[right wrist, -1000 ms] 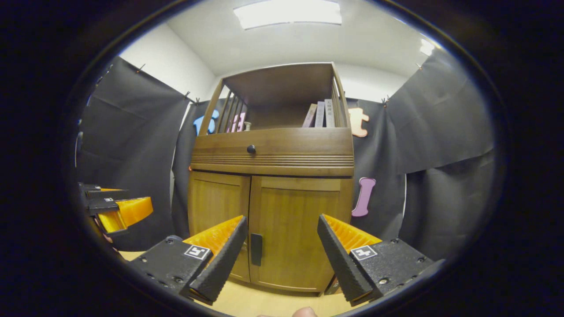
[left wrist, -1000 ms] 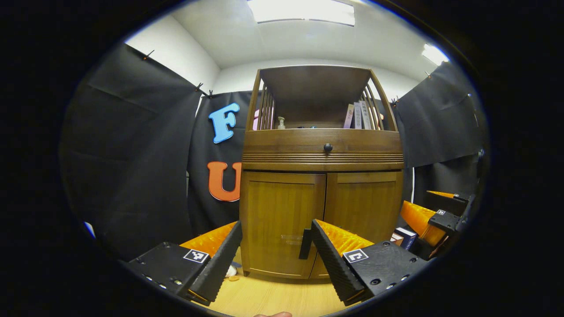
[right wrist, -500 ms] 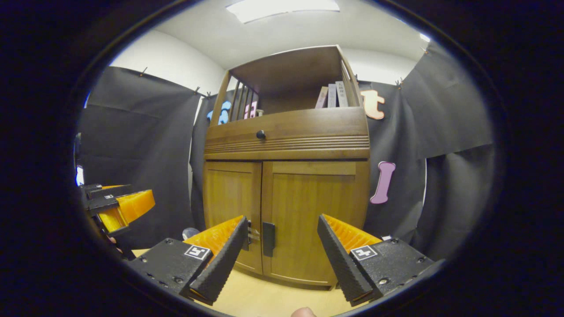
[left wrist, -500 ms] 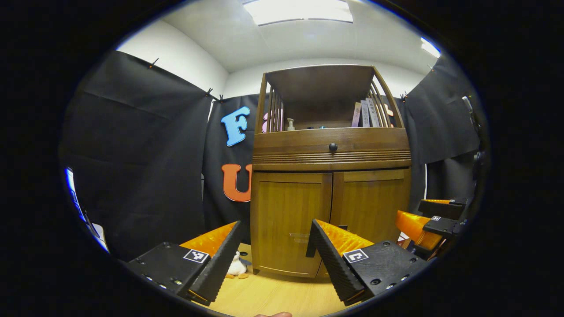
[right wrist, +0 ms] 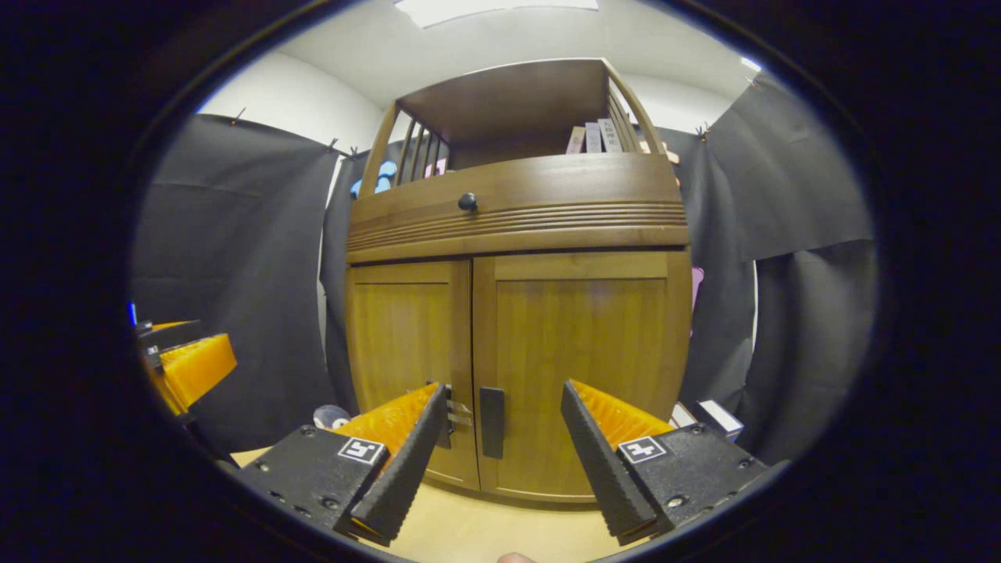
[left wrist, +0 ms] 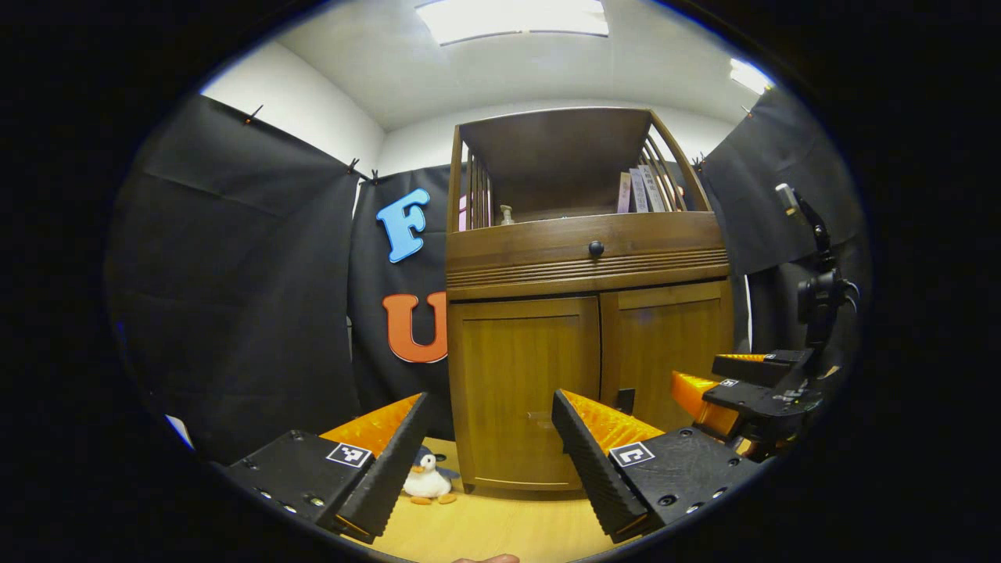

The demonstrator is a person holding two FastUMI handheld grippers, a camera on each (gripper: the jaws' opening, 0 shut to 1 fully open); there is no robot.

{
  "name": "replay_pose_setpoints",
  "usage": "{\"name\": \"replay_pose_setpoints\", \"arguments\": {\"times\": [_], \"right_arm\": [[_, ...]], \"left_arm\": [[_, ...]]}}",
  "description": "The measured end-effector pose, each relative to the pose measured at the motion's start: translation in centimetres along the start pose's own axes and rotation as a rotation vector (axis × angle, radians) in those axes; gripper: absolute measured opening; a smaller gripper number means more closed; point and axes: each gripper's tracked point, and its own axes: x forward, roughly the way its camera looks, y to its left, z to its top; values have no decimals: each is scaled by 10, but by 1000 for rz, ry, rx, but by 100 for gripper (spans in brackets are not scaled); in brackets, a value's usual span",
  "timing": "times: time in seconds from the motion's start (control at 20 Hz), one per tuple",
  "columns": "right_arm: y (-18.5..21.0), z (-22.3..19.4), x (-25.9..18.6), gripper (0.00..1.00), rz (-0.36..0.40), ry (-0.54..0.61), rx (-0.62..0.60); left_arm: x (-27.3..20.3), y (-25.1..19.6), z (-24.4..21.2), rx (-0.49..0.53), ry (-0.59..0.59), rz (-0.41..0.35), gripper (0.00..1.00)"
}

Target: Open the right door of the double-door shoe cabinet with the right hand, and open the left door with the left hand.

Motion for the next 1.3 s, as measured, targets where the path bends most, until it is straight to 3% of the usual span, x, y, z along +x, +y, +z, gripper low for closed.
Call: {"name": "replay_pose_setpoints", "arguments": {"times": [0.3,0.55,0.7,1.05,1.3], "right_arm": [[9,-36,55,81,-108,19,3],[12,-71,104,69,-141,87,1],[14,-87,122,64,-160,122,-7],[2,-112,144,40,-247,169,19],[-2,-115,153,39,-291,197,11]], "left_arm": [[22,37,-18,-3,-2,-26,94],[36,66,-35,-22,6,-13,94],[42,80,-42,-29,19,1,94],[59,90,-54,-29,36,-32,94],[71,93,-56,-27,47,-62,94]]}}
